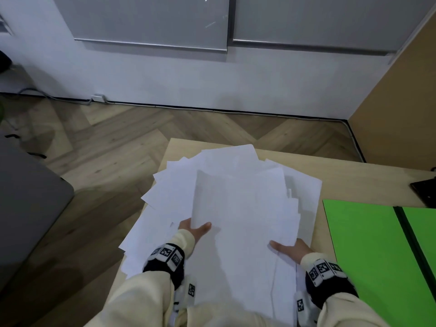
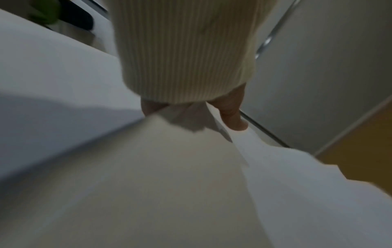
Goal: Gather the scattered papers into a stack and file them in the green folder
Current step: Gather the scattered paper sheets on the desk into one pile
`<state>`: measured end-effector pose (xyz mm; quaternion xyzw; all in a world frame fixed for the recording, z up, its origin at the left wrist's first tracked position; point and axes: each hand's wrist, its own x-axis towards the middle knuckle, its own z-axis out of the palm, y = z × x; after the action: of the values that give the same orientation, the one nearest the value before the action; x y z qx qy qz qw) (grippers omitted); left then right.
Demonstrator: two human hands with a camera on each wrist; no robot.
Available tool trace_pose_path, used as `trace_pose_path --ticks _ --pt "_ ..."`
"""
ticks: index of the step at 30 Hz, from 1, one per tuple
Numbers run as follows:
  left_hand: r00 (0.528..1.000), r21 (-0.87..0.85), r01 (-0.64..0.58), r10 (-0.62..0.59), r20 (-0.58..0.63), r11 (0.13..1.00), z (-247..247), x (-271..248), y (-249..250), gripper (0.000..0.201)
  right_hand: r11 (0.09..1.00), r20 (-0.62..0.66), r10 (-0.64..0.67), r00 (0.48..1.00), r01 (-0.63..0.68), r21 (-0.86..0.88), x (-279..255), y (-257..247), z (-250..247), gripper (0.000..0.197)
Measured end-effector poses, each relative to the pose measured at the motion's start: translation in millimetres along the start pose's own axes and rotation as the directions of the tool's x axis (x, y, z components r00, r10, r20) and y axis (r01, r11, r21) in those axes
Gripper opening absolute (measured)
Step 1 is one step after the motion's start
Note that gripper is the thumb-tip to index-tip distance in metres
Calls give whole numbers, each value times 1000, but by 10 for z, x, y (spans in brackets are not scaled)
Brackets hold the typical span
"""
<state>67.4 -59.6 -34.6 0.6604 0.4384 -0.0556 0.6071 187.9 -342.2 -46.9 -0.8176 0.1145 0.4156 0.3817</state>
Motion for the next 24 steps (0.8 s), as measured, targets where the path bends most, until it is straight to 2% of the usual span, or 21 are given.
trace_pose_path --ticks 2,4,7,8,10,11,12,15,16,18,19,20,21,22,24 --pt "999 -28 -10 11 40 1000 107 9 82 41 993 -98 -10 995 -2 -115 -40 -40 41 88" --pt "993 -112 9 4 116 994 115 46 164 39 997 -161 -4 987 -9 -77 -39 -17 36 71" --pt "966 -265 203 -149 209 943 -35 202 95 63 999 -188 42 981 -41 10 -53 66 -34 67" --pt "962 -274 227 -171 214 935 -98 214 60 58 999 -183 47 982 -44 20 -90 84 -55 69" --pt "973 -243 179 -134 190 953 -161 165 17 24 997 -147 72 987 -67 36 -99 138 -76 77" --pt "979 -240 163 -128 156 957 -165 152 -17 20 996 -122 86 989 -83 25 -91 160 -82 83" --pt "985 -238 147 -121 121 960 -159 138 -18 22 995 -111 98 989 -99 2 -125 148 -85 88" --pt "997 -233 70 -72 -1 970 -92 217 77 26 997 -103 73 992 -75 -15 -92 151 -139 86" --pt "998 -214 46 -56 -40 976 -65 222 163 27 998 -91 56 994 -58 -24 -87 147 -157 94" --pt "996 -176 -47 34 -79 983 7 233 340 28 999 -58 -26 998 25 -29 -20 165 -165 127" --pt "994 -150 -93 83 -72 984 64 227 432 29 998 -38 -64 997 63 -28 -72 100 -149 133" --pt "992 -128 -122 117 -47 984 122 215 515 31 996 -6 -64 998 63 -55 -124 40 -120 121" --pt "990 -114 -138 136 -21 984 189 217 582 32 997 11 -34 999 35 -65 -162 3 -77 100" --pt "989 -107 -147 147 -7 983 224 225 621 33 998 -48 -9 999 5 -68 -167 3 -37 79" --pt "990 -107 -136 132 -43 985 190 245 612 32 999 -210 -2 978 -8 -48 -140 44 0 60"
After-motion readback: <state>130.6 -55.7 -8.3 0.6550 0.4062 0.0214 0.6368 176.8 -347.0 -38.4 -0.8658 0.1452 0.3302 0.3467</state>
